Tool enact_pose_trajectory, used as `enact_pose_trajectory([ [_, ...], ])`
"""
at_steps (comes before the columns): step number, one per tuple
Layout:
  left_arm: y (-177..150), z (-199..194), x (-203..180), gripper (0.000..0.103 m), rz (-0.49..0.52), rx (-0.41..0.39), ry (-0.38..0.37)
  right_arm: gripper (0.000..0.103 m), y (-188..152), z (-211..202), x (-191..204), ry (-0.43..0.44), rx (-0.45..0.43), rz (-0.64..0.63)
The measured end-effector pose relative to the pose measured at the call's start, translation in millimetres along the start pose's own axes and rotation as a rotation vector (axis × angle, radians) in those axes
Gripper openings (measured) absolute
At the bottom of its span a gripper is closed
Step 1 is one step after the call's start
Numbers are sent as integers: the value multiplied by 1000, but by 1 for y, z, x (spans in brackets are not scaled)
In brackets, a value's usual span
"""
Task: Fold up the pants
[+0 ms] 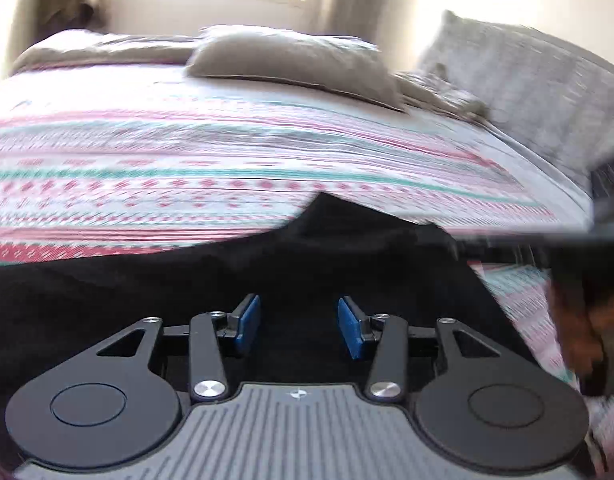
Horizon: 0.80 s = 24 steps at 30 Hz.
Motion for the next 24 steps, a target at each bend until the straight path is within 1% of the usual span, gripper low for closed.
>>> enact_pose_trajectory([
  [2,6,5,15,44,-50,-28,30,10,-16,18,5,-17,36,-45],
  [3,9,6,23,44,-62,-42,61,9,-21,25,4,-31,44,-64],
  [5,14,3,44,44,-58,-76,161,5,-19,28,0,-57,15,-81],
  [7,13,-3,70,42,-66,-88,252,5,-10,28,-16,-116,-12,-37],
  [9,12,-13,96,42,-87,-102,327,5,-4,23,-43,-185,-44,-7],
  [11,11,-28,119,42,-114,-115,394,1,-2,15,-66,-213,-53,29],
  [12,11,-38,130,42,-120,-126,429,1,-1,13,-71,-227,-54,36],
  [13,12,-44,137,42,-126,-136,450,10,2,8,-75,-252,-56,20],
  [14,13,-54,142,42,-138,-148,452,11,5,2,-77,-278,-58,-2],
  [15,13,-64,143,42,-146,-157,435,11,7,-4,-77,-284,-61,-17],
  [17,17,-79,131,42,-124,-176,383,11,9,-15,-66,-238,-58,-29],
  [18,17,-85,120,43,-97,-182,343,11,9,-21,-57,-214,-54,-48],
  [20,12,-94,92,44,-29,-182,218,13,4,-30,-29,-164,-49,-111],
  [22,-1,-94,69,44,17,-157,121,16,-7,-35,6,-103,-31,-161],
  [24,-18,-95,58,45,75,-109,54,18,-23,-37,35,-38,-5,-204],
])
Point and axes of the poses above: each gripper's, at about its wrist camera, not at the fingertips, and z roughly the way its jaws point, x to its left, y to its top, the point moved 10 cm from there along z, roughly the way its jaws point, and after that the axes turned 6 degrees about -x, right-handed, at the moved point
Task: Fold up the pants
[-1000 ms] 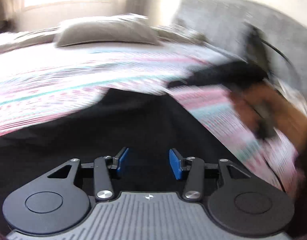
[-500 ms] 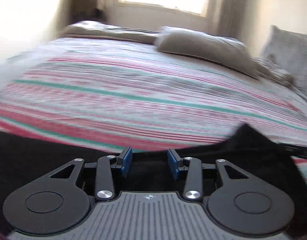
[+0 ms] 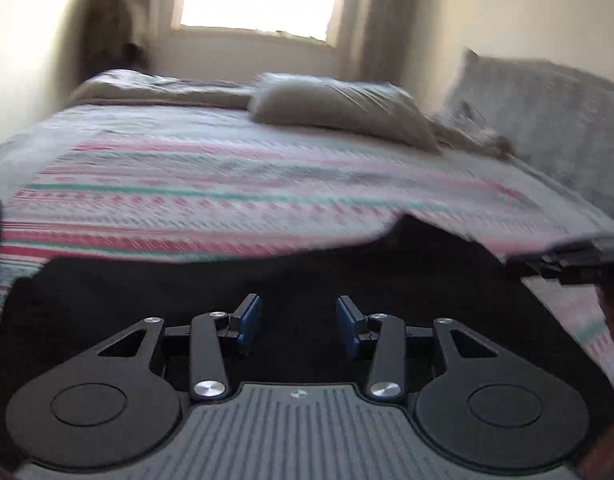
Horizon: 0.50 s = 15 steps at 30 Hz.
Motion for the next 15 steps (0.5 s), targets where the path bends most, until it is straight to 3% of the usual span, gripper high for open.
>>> enact_pose_trajectory([
  [3,-27,-11,5,45,104,54,-12,18,-23,-5,35,70,47,-86],
  [6,-42,-32,18,46,154,47,-36,18,-48,-10,50,100,107,-164],
  [10,-56,-61,40,46,167,50,-41,20,-71,-35,46,117,104,-229],
  [15,-56,-86,64,46,134,41,-10,21,-81,-66,24,137,105,-200],
])
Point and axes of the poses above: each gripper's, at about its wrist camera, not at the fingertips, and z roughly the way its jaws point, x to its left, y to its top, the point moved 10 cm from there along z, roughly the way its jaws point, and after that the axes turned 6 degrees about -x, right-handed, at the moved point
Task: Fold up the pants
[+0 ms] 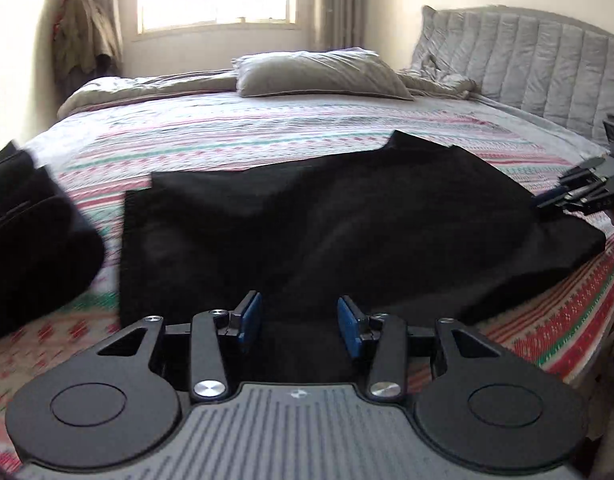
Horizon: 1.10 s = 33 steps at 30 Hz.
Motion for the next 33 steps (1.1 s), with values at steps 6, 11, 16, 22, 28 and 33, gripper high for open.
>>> enact_pose_trajectory([
  [6,12,-3,-12,47,-39,-1,11,38,-7,-30,-19,-78,44,37],
  [11,30,12,-60,59,-11,-5,-58,43,-1,-46,-27,-43,78,269],
  [16,40,29,-113,73,41,-9,-131,43,-7,-46,-24,56,133,487],
  [22,37,44,-165,81,105,-5,-206,43,-23,-48,-20,120,182,604],
  [28,31,53,-207,82,175,12,-283,37,-34,-45,-10,192,216,654],
  [33,30,59,-240,82,255,-3,-321,22,-23,-50,-10,225,169,685],
])
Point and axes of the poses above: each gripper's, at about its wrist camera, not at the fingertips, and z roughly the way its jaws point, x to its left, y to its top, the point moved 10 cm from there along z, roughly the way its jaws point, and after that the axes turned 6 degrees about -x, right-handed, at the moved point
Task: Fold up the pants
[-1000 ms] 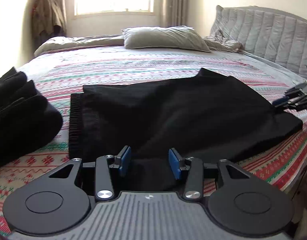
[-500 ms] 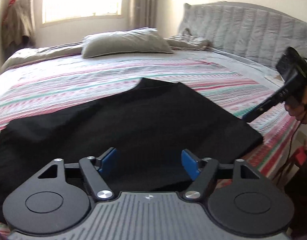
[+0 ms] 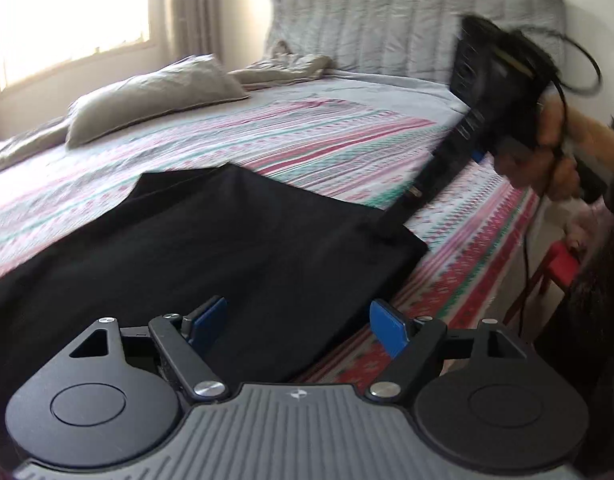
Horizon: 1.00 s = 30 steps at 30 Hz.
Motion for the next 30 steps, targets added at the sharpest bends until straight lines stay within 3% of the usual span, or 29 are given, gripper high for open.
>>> enact_pose_trajectory([
  [3,8,6,-15,82,21,-22,-29,21,12,-8,14,55,-38,1],
  [7,16,15,-30,82,38,-57,13,21,26,-11,30,104,-64,2],
  [11,21,31,-32,77,91,-74,182,21,40,-8,36,141,-68,14],
  [15,17,46,-28,54,141,-32,324,26,52,-6,30,155,-77,37],
  [16,15,49,-26,52,129,-17,326,40,55,-7,25,139,-86,40],
  [17,12,52,-25,47,111,0,322,65,60,-7,17,110,-102,50],
  [18,10,54,-23,43,97,13,323,72,65,-6,5,64,-125,61],
  [20,6,57,-19,40,70,30,326,72,73,-4,-18,-1,-150,83],
  [24,4,58,-14,34,43,31,329,68,83,19,-52,-25,-154,166],
  [30,4,62,-15,30,23,24,351,39,115,53,-65,-11,-241,153],
])
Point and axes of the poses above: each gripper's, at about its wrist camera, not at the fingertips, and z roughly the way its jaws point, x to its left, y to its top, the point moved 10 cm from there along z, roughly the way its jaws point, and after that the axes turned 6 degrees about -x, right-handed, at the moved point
